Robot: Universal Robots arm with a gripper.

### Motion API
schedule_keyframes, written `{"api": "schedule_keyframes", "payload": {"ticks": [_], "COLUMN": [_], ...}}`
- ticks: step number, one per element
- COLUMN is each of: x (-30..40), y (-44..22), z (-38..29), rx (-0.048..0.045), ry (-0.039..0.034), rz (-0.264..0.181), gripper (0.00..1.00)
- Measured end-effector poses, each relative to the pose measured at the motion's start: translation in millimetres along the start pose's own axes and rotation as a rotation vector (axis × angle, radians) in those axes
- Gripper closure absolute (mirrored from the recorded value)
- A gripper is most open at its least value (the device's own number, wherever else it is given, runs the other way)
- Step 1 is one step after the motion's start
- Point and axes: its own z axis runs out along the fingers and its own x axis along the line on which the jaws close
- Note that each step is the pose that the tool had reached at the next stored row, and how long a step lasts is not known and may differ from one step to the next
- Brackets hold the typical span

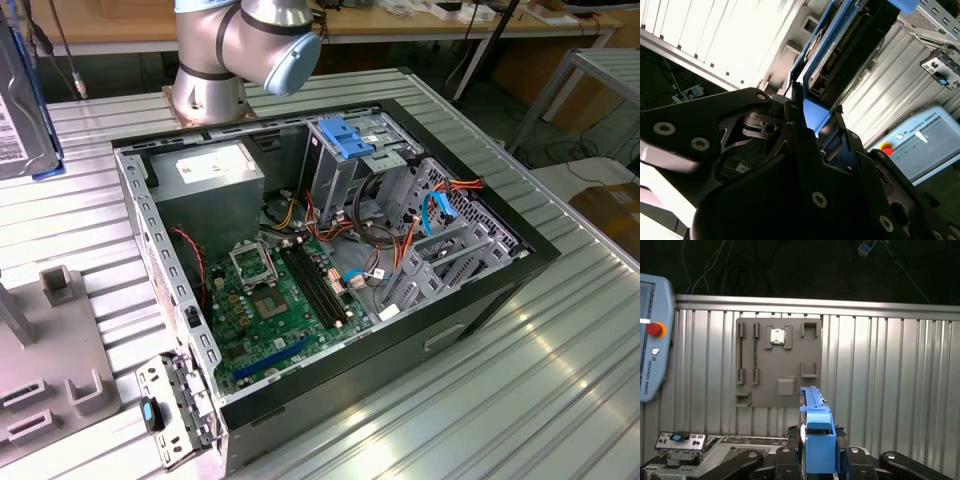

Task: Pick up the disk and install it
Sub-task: 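Pick up the disk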

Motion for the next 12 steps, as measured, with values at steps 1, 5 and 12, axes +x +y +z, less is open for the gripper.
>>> {"api": "schedule_keyframes", "payload": {"ticks": [1, 5, 12], "x": [0.2, 1.6, 3.8], "y": [-4.1, -38.1, -93.2], "z": [0.1, 0.2, 0.5], "rx": [0.0001, 0.0000, 0.0001], "ry": [0.0000, 0.0000, -0.0001], "rz": [0.000, 0.000, 0.000], "gripper": [0.64, 0.64, 0.64]}}
